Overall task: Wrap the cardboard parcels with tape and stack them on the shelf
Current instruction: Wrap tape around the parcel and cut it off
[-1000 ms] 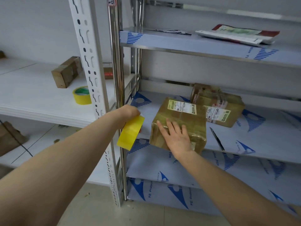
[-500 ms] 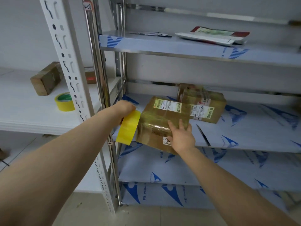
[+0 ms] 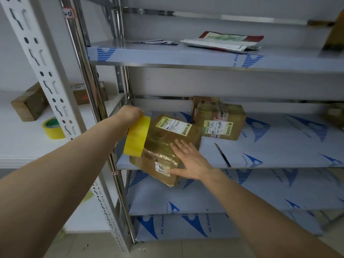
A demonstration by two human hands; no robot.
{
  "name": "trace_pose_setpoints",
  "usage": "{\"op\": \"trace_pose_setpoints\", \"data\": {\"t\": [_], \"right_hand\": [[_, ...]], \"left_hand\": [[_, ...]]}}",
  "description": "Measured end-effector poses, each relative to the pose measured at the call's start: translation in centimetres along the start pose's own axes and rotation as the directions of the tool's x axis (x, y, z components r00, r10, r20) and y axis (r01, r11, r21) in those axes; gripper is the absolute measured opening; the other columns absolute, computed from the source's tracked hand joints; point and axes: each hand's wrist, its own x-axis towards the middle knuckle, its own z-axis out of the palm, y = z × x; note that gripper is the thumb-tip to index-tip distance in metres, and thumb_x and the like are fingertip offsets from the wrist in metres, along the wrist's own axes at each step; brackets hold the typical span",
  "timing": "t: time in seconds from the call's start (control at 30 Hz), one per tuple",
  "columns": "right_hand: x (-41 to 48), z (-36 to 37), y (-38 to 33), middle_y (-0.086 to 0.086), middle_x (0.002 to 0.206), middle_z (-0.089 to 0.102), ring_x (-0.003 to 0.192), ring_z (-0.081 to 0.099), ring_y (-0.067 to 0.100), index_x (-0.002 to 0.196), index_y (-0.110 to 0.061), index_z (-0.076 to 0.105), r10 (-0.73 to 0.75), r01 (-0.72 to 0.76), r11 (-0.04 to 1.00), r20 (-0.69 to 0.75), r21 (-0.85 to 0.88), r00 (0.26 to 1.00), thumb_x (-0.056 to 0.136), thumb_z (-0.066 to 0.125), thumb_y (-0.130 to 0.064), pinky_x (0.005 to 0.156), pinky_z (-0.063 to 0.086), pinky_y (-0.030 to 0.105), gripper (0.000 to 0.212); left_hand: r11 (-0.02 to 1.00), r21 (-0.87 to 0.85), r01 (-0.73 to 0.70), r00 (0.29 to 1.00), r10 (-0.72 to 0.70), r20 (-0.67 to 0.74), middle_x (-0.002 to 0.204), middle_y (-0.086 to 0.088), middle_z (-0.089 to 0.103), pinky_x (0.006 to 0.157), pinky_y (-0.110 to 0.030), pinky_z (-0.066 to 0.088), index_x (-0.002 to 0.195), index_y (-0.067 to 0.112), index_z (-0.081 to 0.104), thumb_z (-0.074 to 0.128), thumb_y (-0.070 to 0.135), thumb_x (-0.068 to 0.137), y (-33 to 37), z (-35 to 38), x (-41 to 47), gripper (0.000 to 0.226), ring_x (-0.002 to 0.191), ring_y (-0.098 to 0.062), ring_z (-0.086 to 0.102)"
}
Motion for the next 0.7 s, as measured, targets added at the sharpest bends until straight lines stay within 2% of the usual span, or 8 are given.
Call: {"op": "trace_pose_setpoints", "data": {"t": [0.1, 0.23, 0.3, 0.37, 0.47, 0.57, 0.63, 0.7], "right_hand": [[0.2, 1.1, -1.1, 0.01, 0.161, 0.007, 0.147, 0.006, 0.024, 0.153, -0.016, 0.007, 0.036, -0.042, 0.997, -0.096, -0.063, 0.995, 0.087, 0.029, -0.073, 0.118, 0.0, 0.038, 0.09], [2.3, 1.7, -4.1, 0.019, 0.154, 0.022, 0.136, 0.023, 0.034, 0.15, -0.008, 0.017, 0.226, -0.236, 0.971, -0.199, -0.03, 0.954, 0.079, 0.029, -0.081, 0.112, 0.018, 0.046, 0.103], [3.5, 1.4, -4.7, 0.02, 0.155, 0.019, 0.138, 0.019, 0.035, 0.15, -0.007, 0.014, 0.274, -0.275, 0.961, -0.151, 0.01, 0.95, 0.076, 0.032, -0.084, 0.113, 0.015, 0.047, 0.108], [4.4, 1.0, -4.7, 0.02, 0.157, 0.008, 0.143, 0.007, 0.037, 0.151, -0.008, 0.006, 0.266, -0.264, 0.963, -0.043, 0.05, 0.963, 0.072, 0.042, -0.084, 0.115, 0.006, 0.048, 0.116], [5.0, -0.2, -3.4, 0.015, 0.159, 0.0, 0.145, -0.002, 0.034, 0.152, -0.014, -0.001, 0.16, -0.168, 0.967, 0.055, 0.19, 0.986, 0.076, 0.066, -0.057, 0.117, 0.0, 0.046, 0.11], [3.9, -1.0, -1.1, 0.004, 0.161, 0.008, 0.147, 0.002, 0.019, 0.153, -0.017, 0.007, 0.099, -0.096, 0.909, 0.014, 0.406, 0.995, 0.088, 0.056, -0.022, 0.12, 0.007, 0.039, 0.081], [2.7, -1.2, -0.4, 0.0, 0.159, 0.017, 0.146, 0.012, 0.014, 0.151, -0.021, 0.022, 0.132, -0.075, 0.762, -0.04, 0.643, 0.99, 0.091, 0.046, -0.008, 0.12, 0.012, 0.036, 0.066], [1.5, -1.4, -0.9, -0.003, 0.141, 0.049, 0.131, 0.042, 0.012, 0.131, -0.026, 0.052, 0.347, 0.022, 0.472, -0.208, 0.881, 0.915, 0.092, 0.044, -0.011, 0.114, 0.032, 0.04, 0.042]], "left_hand": [[1.0, -0.012, -0.004, 1.0, 0.004, 0.018, 0.074, 0.001, 0.047, 0.085, -0.036, 0.045, 0.069, 0.017, 0.045, 0.053, 0.007, 0.092, 0.7, 0.6, -0.2, 0.027, 0.064, -0.012, 0.045], [0.999, 0.022, -0.038, 0.999, 0.038, 0.025, 0.078, -0.003, 0.05, 0.091, -0.04, 0.045, 0.07, 0.017, 0.044, 0.051, 0.007, 0.093, 1.4, 1.3, -0.1, 0.026, 0.072, -0.018, 0.049], [0.998, 0.037, -0.047, 0.998, 0.046, 0.039, 0.092, -0.01, 0.052, 0.092, -0.041, 0.045, 0.072, 0.016, 0.045, 0.05, 0.007, 0.093, 1.6, 1.5, -0.1, 0.024, 0.086, -0.024, 0.05], [0.998, 0.054, -0.033, 0.998, 0.03, 0.047, 0.1, -0.015, 0.048, 0.085, -0.041, 0.045, 0.078, 0.014, 0.048, 0.048, 0.008, 0.095, 1.8, 1.8, -0.1, 0.018, 0.09, -0.024, 0.047], [1.0, 0.021, -0.017, 0.999, 0.016, 0.044, 0.097, -0.019, 0.045, 0.076, -0.036, 0.039, 0.09, 0.011, 0.051, 0.046, 0.011, 0.098, 2.1, 2.3, 0.3, 0.009, 0.08, -0.025, 0.047], [1.0, 0.022, 0.001, 0.999, -0.002, 0.044, 0.101, -0.02, 0.049, 0.088, -0.044, 0.046, 0.106, 0.008, 0.051, 0.047, 0.013, 0.098, 2.5, 3.2, 0.4, 0.01, 0.09, -0.028, 0.05], [1.0, 0.008, 0.011, 0.998, -0.011, 0.059, 0.103, -0.021, 0.05, 0.095, -0.048, 0.044, 0.108, 0.007, 0.051, 0.047, 0.013, 0.098, 2.6, 4.1, 0.4, 0.012, 0.093, -0.029, 0.05], [1.0, -0.008, 0.016, 0.996, -0.015, 0.087, 0.104, -0.021, 0.051, 0.095, -0.05, 0.044, 0.112, 0.007, 0.051, 0.048, 0.014, 0.098, 2.8, 5.3, 0.2, 0.016, 0.094, -0.03, 0.052]]}}
